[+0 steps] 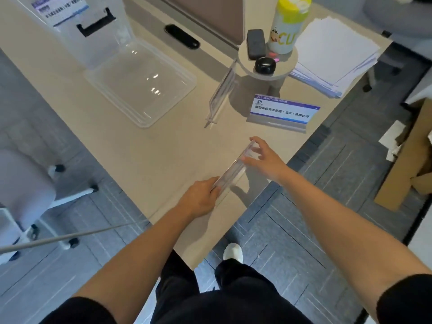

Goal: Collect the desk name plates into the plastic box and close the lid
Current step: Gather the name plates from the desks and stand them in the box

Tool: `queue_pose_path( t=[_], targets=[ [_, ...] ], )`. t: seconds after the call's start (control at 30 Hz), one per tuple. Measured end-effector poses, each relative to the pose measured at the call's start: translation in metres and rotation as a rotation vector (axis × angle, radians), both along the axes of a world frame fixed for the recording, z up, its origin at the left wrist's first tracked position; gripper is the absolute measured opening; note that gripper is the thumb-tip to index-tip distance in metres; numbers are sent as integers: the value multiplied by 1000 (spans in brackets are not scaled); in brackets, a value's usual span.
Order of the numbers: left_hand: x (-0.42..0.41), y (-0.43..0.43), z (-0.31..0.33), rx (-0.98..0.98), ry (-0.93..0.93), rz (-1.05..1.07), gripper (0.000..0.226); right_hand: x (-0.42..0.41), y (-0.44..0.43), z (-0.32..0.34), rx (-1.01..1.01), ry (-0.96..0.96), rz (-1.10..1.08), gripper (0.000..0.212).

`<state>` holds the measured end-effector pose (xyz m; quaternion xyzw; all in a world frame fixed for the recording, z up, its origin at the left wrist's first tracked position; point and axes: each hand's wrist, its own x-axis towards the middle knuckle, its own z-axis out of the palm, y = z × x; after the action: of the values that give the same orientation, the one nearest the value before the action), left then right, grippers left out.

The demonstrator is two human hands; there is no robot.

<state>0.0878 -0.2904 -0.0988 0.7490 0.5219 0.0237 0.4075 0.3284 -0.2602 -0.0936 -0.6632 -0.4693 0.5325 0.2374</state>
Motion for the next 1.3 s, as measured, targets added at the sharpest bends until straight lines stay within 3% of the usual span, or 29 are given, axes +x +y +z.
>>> queue_pose_path(
  t=[0.17, 0.3, 0.37, 0.5, 0.67, 0.87, 1.0, 1.13, 1.3],
  targets=[
    [-27, 15, 39, 25, -27, -14, 36, 6, 22, 41, 230, -143, 82, 53],
    [-48, 26, 68, 106, 30, -112, 37, -11, 44, 93, 490, -776, 605, 42],
    [-63, 30, 77, 132, 64, -138, 38, -34, 50, 114, 503, -964, 805, 42],
    [-100, 35, 90, 147, 119, -138, 40, -84, 47, 133, 452, -966, 887, 25],
    [-165, 55, 110, 183, 154, -43, 36, -143, 43, 146, 527, -936, 815, 25],
    [-224, 79, 122, 314, 120, -44, 65, -240, 47, 170, 606, -997, 815, 26],
    [-257, 90, 114, 372, 161, -47, 38, -292, 54, 196, 611, -990, 753, 23],
    [-292, 102, 122, 427, 110, -62, 35, -328, 61, 216, 632, -1004, 772, 20],
    [-330, 132, 153, 531, 221, -138, 33, -359, 80, 233, 614, -1055, 788, 26]
  ],
)
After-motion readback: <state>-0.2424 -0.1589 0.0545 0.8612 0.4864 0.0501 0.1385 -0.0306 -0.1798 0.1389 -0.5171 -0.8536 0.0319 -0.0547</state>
